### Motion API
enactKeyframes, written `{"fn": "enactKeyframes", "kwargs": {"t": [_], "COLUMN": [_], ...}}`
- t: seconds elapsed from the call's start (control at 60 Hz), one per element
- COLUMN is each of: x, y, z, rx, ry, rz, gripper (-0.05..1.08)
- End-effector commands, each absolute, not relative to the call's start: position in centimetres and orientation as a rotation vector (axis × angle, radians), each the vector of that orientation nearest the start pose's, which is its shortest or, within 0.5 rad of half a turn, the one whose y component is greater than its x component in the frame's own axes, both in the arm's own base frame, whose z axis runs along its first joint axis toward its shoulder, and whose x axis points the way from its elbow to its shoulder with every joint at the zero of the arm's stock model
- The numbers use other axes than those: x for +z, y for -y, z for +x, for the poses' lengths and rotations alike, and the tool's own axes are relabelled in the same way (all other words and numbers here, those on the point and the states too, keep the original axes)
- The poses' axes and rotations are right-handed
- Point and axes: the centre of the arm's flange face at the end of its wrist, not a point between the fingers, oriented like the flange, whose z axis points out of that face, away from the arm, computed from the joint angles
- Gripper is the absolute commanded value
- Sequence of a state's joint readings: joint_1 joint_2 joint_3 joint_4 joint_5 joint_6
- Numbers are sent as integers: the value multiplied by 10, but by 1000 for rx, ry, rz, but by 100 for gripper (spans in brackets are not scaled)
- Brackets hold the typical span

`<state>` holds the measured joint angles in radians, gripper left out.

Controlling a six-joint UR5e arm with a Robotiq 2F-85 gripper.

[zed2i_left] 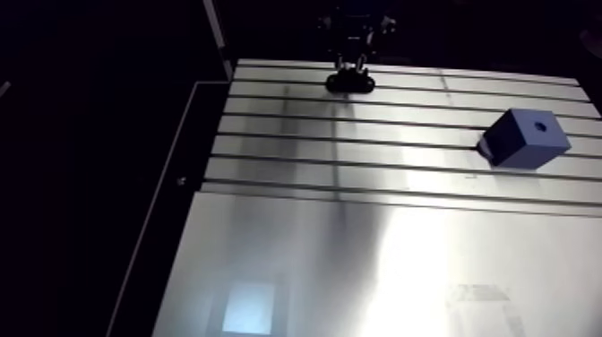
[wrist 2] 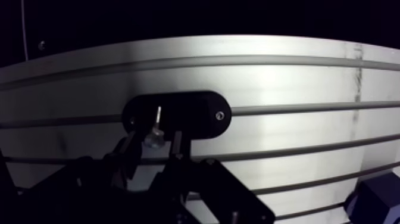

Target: Pick up the M10 bolt and insert it into the hex recess until seated.

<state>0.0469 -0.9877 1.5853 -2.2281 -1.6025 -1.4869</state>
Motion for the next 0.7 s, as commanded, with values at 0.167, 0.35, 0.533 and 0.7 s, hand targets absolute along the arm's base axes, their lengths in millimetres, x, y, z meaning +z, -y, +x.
{"fn": "enactKeyframes", "kwargs": {"t": [0.167, 0.35, 0.533, 0.7], "x": [203, 204, 205, 205], "y": [161, 161, 161, 161], "z": [-657, -657, -658, -658], "rx": [42, 42, 41, 41], "ry": [-3200, -3203, -3205, -3205], "rz": [62, 59, 59, 59], "gripper": [61, 62, 63, 64]}}
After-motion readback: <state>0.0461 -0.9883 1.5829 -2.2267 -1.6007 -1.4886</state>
